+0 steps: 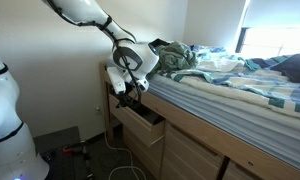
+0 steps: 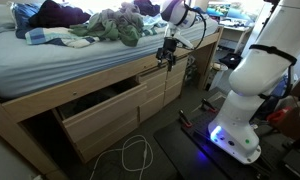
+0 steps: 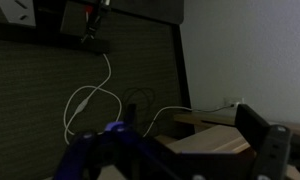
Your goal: Open the drawer on the left
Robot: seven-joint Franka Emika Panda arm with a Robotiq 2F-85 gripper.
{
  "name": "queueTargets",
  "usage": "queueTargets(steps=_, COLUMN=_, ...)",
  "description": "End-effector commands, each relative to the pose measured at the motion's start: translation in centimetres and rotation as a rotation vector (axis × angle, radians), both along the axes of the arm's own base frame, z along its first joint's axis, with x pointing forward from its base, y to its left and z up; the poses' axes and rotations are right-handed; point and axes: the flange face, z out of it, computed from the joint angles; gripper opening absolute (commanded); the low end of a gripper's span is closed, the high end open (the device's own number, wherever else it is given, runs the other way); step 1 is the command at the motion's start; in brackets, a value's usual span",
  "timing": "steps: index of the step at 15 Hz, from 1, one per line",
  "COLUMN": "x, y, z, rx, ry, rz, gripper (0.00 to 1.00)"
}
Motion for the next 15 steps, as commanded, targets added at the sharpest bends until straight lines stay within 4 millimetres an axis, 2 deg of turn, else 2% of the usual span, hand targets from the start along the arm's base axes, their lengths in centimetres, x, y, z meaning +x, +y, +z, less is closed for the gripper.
queueTargets(steps=1, x=1.0, y=3.7, z=-2.1, rx=0.054, ry=0.050, rz=-0.047, gripper=1.00)
queueTargets(steps=4, x=1.6, y=7.3, z=-4.0, rx=0.104, ry=0.079, rz=-0.106, gripper=1.00)
queueTargets(steps=6, x=2.0, y=9.2, z=-4.7, rx=0.122, ry=0.073, rz=-0.061, gripper=1.00)
queueTargets(steps=7, x=1.0, y=7.7, z=-4.5, rx=0.110, ry=0.075, rz=-0.061, gripper=1.00)
queueTargets(steps=9, x=1.0, y=8.3, z=-5.1, rx=0.110, ry=0.086, rz=-0.049, gripper=1.00)
queueTargets(steps=15, x=0.9, y=7.8, z=-5.2, rx=0.119, ry=0.100, rz=-0.051, gripper=1.00)
